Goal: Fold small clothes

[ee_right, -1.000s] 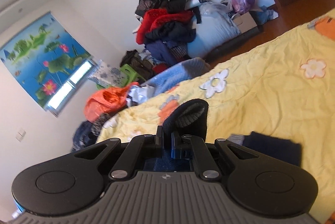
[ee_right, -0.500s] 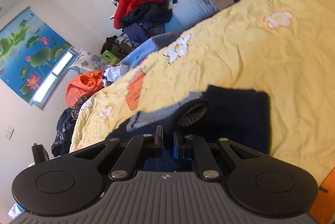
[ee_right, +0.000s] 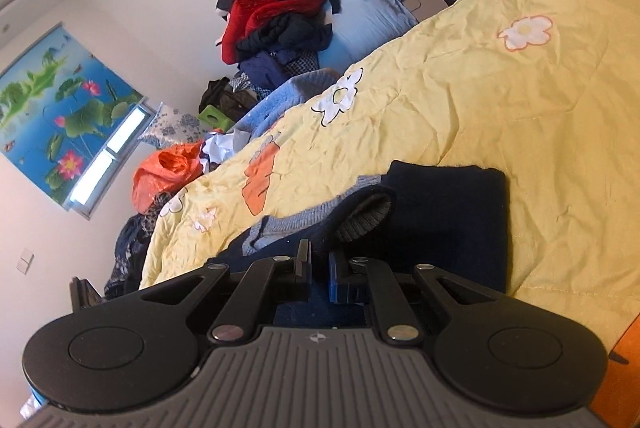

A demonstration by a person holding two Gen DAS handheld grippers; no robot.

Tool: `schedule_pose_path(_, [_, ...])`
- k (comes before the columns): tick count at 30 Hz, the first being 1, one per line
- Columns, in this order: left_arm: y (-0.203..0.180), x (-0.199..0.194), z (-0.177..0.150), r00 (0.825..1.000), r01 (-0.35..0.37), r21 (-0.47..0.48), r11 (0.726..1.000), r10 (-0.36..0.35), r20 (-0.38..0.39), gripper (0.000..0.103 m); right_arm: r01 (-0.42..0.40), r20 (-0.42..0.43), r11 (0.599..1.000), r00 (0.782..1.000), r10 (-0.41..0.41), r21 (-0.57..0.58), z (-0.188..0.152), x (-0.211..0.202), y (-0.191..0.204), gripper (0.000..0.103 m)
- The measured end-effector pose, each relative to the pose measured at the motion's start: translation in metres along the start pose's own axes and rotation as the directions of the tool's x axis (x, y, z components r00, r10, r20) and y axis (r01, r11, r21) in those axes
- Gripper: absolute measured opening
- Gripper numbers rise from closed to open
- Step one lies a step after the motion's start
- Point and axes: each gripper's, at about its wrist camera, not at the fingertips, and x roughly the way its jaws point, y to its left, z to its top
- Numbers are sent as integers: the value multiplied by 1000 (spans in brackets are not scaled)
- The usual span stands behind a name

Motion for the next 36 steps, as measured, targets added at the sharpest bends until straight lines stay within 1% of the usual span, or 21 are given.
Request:
schedule_pose_path(2, [1,3,2,997,66,-28,997,-67,-32,4,-12,23,999,1000,11,33,3,-4,-5,13])
schedule_pose_path(3, [-1,7,3,997,56,-30,998,-58,-60,5,-12,13,999,1000,12,34,4,-5,-8,13])
schedule_pose_path(4, [-3,11,3,997,-10,-23,1000,9,-76,19,2,3,999,1000,-2,32,4,-4,-9,16])
schedule_pose_path(5, [-5,16,4,993,-76,-21,997,74,-97,56,24,5,999,1000,-25,31,2,-4,-10,17])
schedule_pose_path(6, [-4,19,5,992,-81,-30,996,78,-102,73,27,-5,999,1000,-27,27,1,-3,-12,17])
schedule_pose_path(7, [-6,18,4,996,-33,-25,999,31,-86,94,25,-9,999,1000,-24,30,0,-2,-13,17])
schedule_pose_path(8, [-10,19,4,996,-34,-21,999,32,-80,98,24,-9,999,1000,-23,30,-2,-2,-13,17])
schedule_pose_path(10, [-15,22,3,996,-5,-25,1000,3,-86,98,21,-20,999,1000,-21,24,-4,0,-14,17])
schedule_pose_path(12, [-24,31,2,993,-54,30,998,57,-104,98,31,-25,999,999,-31,22,-6,2,-16,17])
schedule_pose_path(13, [-28,32,3,991,-81,37,996,85,-108,97,34,-25,999,999,-33,24,-7,2,-17,17])
schedule_pose_path(14, [-29,33,3,991,-69,27,997,71,-113,94,28,-24,999,999,-27,29,-7,1,-18,17])
schedule_pose_path(15, [-29,33,4,993,-41,18,999,42,-114,80,18,-24,999,1000,-18,34,-8,1,-19,17])
schedule_pose_path(16, [-26,34,5,992,-39,5,999,39,-118,23,19,-21,999,1000,-18,33,-8,0,-19,20])
schedule_pose_path(17, [-19,36,5,990,-51,-33,998,47,-129,6,23,-18,999,1000,-22,32,-8,-1,-20,24])
schedule_pose_path(21, [17,41,4,989,43,-191,981,-68,-129,6,21,-20,999,1000,-20,28,-8,-3,-21,35])
schedule_pose_path(24, [21,39,4,988,58,-199,978,-84,-126,5,21,5,999,1000,-22,28,-9,-8,-21,34])
schedule_pose_path(25, [20,35,4,989,67,-196,978,-91,-115,5,11,16,999,1000,-11,40,-8,-10,-21,31])
schedule_pose_path(26, [21,31,5,990,72,-189,979,-93,-106,5,-11,29,998,1000,9,64,-7,-13,-22,17])
schedule_pose_path(29, [26,16,9,993,72,-178,981,-87,-79,5,-37,48,997,998,33,74,-1,-19,-17,12])
schedule_pose_path(33, [33,3,19,996,52,-151,987,-63,-65,3,29,13,998,1000,-29,-51,0,-15,3,8])
schedule_pose_path(36, [41,-3,26,998,16,-120,993,-24,-62,2,149,2,977,989,-150,-150,-2,-6,6,7])
